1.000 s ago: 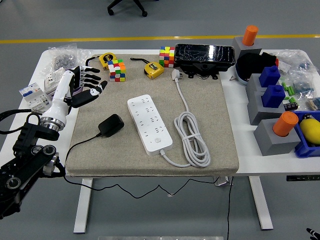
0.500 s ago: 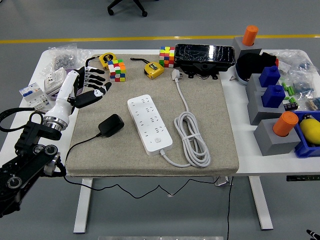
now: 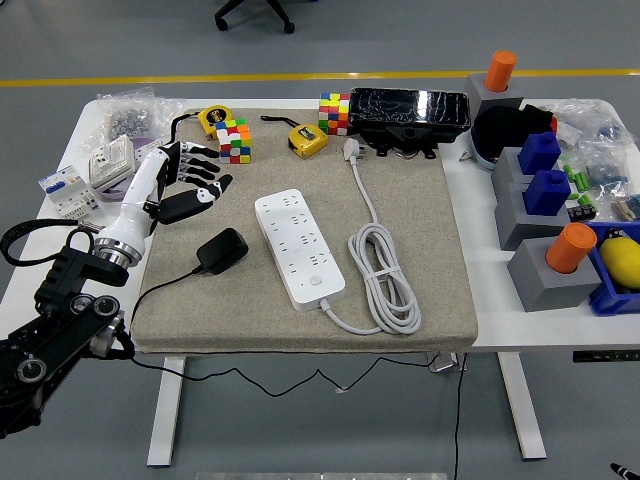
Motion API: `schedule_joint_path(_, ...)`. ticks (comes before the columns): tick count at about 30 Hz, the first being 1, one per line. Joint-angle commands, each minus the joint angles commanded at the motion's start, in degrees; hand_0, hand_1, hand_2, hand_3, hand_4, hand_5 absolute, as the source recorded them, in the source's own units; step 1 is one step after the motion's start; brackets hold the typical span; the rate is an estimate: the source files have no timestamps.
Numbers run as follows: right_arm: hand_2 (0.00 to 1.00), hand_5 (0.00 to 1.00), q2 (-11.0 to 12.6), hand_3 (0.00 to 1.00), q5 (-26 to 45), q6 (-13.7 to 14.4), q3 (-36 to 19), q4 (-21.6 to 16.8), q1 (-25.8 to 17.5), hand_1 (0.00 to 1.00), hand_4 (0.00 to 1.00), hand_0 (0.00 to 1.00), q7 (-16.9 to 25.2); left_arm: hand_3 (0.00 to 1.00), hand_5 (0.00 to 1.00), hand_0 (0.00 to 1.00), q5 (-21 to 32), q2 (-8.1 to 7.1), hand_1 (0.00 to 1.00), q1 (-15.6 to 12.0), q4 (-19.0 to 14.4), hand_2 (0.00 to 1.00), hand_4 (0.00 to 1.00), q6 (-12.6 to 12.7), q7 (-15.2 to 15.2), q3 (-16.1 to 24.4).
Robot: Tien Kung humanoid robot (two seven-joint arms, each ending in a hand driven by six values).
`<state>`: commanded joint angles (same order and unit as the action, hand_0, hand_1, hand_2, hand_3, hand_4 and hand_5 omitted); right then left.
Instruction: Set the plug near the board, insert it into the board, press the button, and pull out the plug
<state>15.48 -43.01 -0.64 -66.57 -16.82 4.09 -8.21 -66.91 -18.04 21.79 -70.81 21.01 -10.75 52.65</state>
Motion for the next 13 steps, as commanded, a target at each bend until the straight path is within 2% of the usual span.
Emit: schedule_joint_path(13,0.612,0.413,0.2,0.54,0.1,0.0,0.5,0.2,-0.7,0.631,0.885,0.575,0.0,0.572,0.187,0.443,-0.4,-0.7,0.509,0.4,-0.1,0.519,0.786,-0.6,0.4,-0.3)
